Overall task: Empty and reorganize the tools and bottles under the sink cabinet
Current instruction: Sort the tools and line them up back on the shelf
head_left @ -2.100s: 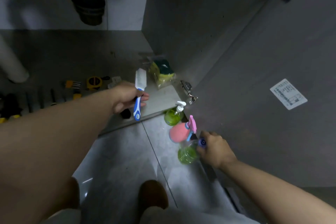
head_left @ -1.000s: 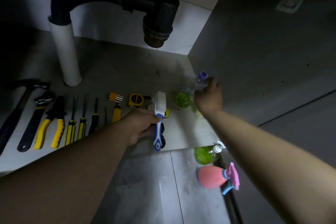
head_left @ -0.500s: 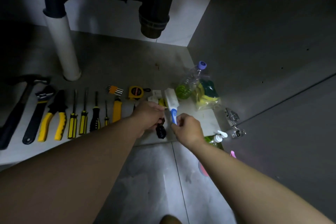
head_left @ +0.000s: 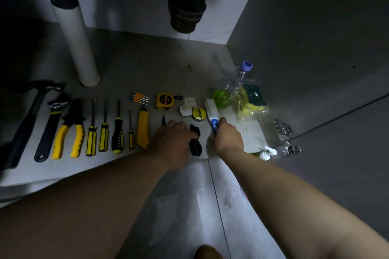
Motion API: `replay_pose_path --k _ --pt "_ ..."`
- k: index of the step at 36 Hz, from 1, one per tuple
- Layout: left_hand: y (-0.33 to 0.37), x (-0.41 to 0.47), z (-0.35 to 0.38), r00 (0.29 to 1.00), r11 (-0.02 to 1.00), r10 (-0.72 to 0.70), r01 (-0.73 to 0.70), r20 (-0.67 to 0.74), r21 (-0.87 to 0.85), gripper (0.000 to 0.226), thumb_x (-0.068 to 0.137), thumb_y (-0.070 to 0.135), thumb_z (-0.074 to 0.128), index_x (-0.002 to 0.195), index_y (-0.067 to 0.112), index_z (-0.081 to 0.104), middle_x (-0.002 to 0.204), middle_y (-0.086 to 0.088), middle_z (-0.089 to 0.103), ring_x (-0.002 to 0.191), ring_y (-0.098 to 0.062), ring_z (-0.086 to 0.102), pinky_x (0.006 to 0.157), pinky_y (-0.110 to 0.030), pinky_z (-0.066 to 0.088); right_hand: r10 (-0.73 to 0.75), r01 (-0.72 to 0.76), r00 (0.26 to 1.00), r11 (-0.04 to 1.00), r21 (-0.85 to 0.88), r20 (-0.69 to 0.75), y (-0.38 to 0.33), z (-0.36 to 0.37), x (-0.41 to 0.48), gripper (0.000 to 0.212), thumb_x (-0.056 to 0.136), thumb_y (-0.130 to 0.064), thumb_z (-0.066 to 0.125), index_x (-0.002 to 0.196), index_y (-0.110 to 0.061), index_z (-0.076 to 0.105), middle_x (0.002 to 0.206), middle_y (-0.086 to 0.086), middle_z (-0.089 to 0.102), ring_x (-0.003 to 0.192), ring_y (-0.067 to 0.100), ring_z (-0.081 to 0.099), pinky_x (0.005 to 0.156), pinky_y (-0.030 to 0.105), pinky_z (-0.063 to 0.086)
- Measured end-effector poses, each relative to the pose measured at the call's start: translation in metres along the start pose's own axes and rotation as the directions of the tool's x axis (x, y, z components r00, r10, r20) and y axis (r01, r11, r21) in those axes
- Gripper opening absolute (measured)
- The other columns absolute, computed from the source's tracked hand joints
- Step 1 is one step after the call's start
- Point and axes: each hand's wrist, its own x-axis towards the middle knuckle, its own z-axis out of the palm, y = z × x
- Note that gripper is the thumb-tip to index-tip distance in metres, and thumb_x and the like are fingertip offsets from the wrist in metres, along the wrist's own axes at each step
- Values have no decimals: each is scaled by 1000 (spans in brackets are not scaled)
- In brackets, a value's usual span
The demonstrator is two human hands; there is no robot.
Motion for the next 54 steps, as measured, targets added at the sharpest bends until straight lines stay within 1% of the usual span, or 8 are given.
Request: replay_pose_path --k 9,20,25,29,35,43,50,54 --pt "16 -6 19 984 972 108 -134 140 192 70 95 28 60 158 31 28 166 -3 18 155 -30 0 122 -45 14 0 0 1000 998 64 10 4 19 -5 37 93 -19 60 126 -10 45 121 16 51 104 40 62 85 43 51" --pt "32 8 -1 987 979 162 -163 18 119 45 90 22 59 134 30 59 141 4 50 135 -20 37 111 -36 32 -234 245 966 964 -103 114 76 -50 -38 16 93 -33 53 98 -20 61 107 9 60 97 36 63 78 37 52" --pt "53 17 -10 975 973 217 -214 -38 83 39 91 18 55 125 33 66 129 6 59 124 -20 47 105 -36 39 -63 49 996 980 -191 -66 133 -73 -72 25 88 -33 57 108 -18 56 119 11 49 95 40 64 74 43 54" --pt "66 18 -11 967 967 253 -252 -20 47 32 94 19 51 118 31 69 120 4 62 120 -20 49 97 -34 42 116 -116 993 970 -211 -15 172 -63 -92 41 89 -35 57 123 -16 44 128 14 50 101 43 64 77 44 50" --pt "79 17 -6 951 953 302 -304 64 16 26 98 19 50 115 28 67 115 3 60 112 -22 54 90 -36 48 287 -289 955 957 24 71 187 -28 -104 34 99 -39 51 118 -10 46 117 24 65 108 44 63 86 43 49" --pt "82 27 -4 949 965 261 -252 180 -67 32 93 21 59 124 31 63 115 6 54 112 -19 56 93 -38 52 219 -215 975 973 89 -44 166 -43 -106 29 96 -43 53 109 -17 57 104 19 69 99 42 65 76 39 47" --pt "92 41 6 936 944 255 -185 245 -275 106 66 47 91 153 30 34 144 -3 43 126 -25 51 104 -39 48 7 32 996 892 450 -85 120 -112 -95 9 84 -33 70 85 -25 70 75 -5 70 73 15 64 63 26 46" --pt "96 42 6 964 859 212 -105 161 -501 109 52 49 96 143 36 38 131 0 52 115 -25 56 93 -43 55 -79 89 996 732 676 -45 94 -143 -89 8 86 -24 69 86 -19 75 66 0 69 52 8 56 46 20 39"
